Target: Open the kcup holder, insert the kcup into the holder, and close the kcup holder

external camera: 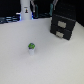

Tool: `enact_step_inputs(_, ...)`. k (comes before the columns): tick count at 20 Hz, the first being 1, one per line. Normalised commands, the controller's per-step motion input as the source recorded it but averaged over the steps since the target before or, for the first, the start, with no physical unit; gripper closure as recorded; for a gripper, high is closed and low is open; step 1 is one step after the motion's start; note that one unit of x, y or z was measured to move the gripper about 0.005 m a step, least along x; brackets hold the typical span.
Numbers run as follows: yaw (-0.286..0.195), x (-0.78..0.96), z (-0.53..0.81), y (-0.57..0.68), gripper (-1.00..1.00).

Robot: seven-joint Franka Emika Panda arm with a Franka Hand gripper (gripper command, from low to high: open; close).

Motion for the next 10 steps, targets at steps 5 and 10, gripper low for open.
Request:
enact_step_inputs(5,-0.143,-0.38,0.02,0.5,-1.0)
enact_step_inputs(10,-0.153,-0.37,0.02,0.52,-1.0)
